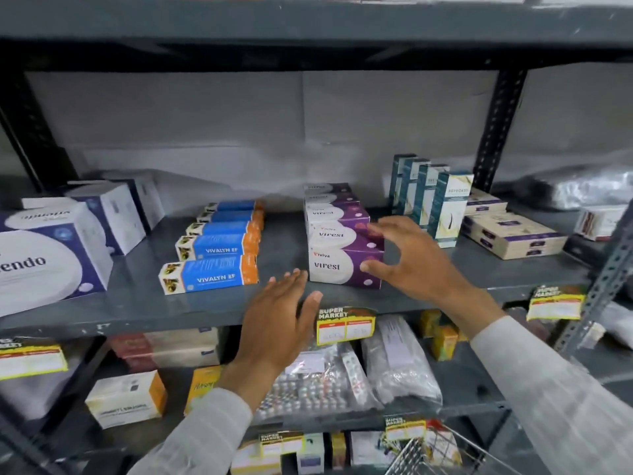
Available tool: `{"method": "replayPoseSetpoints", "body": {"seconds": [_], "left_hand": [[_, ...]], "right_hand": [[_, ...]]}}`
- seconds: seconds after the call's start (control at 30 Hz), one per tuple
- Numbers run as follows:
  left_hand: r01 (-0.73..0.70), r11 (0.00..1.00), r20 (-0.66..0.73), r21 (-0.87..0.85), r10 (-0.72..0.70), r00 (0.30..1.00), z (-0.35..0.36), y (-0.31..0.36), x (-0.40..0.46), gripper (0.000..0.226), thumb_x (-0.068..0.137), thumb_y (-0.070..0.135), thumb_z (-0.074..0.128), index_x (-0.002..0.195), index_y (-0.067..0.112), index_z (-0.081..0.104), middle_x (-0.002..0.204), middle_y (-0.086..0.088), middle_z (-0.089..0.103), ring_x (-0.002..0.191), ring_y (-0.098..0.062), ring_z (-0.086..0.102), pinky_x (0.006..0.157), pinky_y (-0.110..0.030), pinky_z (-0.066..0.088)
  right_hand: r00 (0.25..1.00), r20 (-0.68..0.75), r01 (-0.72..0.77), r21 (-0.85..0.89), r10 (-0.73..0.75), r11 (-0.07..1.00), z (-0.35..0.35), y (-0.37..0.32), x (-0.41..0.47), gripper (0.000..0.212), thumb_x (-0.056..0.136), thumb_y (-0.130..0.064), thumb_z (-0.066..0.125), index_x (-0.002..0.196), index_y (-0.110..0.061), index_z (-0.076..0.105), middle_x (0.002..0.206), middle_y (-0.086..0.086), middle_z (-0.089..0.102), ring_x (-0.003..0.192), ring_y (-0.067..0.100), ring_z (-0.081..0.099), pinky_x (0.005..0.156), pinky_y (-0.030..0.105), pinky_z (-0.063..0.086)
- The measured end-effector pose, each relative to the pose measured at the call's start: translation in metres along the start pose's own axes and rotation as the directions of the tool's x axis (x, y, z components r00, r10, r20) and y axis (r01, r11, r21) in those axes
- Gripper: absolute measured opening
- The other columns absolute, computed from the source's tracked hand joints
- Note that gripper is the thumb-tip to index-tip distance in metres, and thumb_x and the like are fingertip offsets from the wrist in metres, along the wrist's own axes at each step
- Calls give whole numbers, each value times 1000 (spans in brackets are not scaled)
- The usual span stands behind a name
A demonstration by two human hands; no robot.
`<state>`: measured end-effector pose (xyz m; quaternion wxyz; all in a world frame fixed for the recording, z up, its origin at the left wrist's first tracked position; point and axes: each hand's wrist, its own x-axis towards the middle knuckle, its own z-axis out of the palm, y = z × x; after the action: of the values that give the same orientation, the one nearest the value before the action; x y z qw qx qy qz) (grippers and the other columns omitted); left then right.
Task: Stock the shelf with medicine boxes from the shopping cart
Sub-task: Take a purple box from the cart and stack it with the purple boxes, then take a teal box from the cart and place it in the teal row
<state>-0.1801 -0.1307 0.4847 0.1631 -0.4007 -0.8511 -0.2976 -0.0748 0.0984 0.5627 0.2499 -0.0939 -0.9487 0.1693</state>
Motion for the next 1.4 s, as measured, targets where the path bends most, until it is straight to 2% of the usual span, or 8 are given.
{"method": "replayPoseSetpoints", "body": {"seconds": [0.2,0.4,0.57,0.7,0.83,0.97,1.2,1.4], "left_hand": [[-297,943,-354,-149,229,907,41,27,-50,36,93,9,61,128,4,68,132,-10,68,128,-19,61,113,-35,44],[-283,919,226,-273,347,910,164,61,-140,38,98,22,61,134,11,64,137,-7,67,130,-23,60,113,-37,42],[-155,957,653,-246,282,703,256,81,-230,48,101,40,43,140,17,58,139,-4,65,131,-23,57,113,-33,37],[-76,969,809,-235,238,538,308,98,-284,58,98,42,30,140,14,57,142,-7,63,138,-25,52,116,-37,37],[-93,982,855,-163,188,483,337,103,-314,54,100,44,38,144,16,51,147,-7,59,144,-24,44,119,-39,32],[-106,984,810,-145,179,558,343,95,-322,55,97,49,46,139,16,58,142,-6,63,141,-24,49,112,-36,41],[-92,983,826,-156,181,534,350,93,-324,58,91,42,40,136,14,63,147,-5,59,146,-21,42,112,-41,44],[-88,986,811,-145,169,560,351,88,-327,55,90,39,44,134,15,65,144,-2,62,144,-20,45,109,-42,48]], "right_hand": [[917,-382,156,81,-114,984,23,33,-95,30,87,-18,78,116,-9,76,118,5,71,111,18,66,94,34,56],[985,31,-173,148,170,974,82,106,-228,22,85,-19,76,107,-16,79,105,0,75,95,11,67,84,12,45],[564,525,-720,-64,637,691,140,191,-353,45,82,-25,80,126,-19,70,118,6,75,104,26,71,89,26,51],[178,540,-913,-221,823,342,175,243,-453,43,86,-21,73,128,-17,67,123,8,71,114,28,66,90,28,50],[-51,511,-934,-329,858,140,207,273,-530,34,87,-17,71,119,-7,67,124,20,68,118,36,63,97,37,50],[-130,423,-950,-312,897,9,254,300,-586,27,78,-22,79,97,-7,67,111,28,72,111,41,67,92,42,54],[-198,325,-974,-175,925,-147,320,323,-610,47,80,-27,80,119,-5,66,110,13,74,98,32,69,70,26,47],[-257,219,-966,-93,941,-242,338,337,-616,48,74,-25,80,117,-11,62,106,8,76,91,28,70,81,32,55]]}}
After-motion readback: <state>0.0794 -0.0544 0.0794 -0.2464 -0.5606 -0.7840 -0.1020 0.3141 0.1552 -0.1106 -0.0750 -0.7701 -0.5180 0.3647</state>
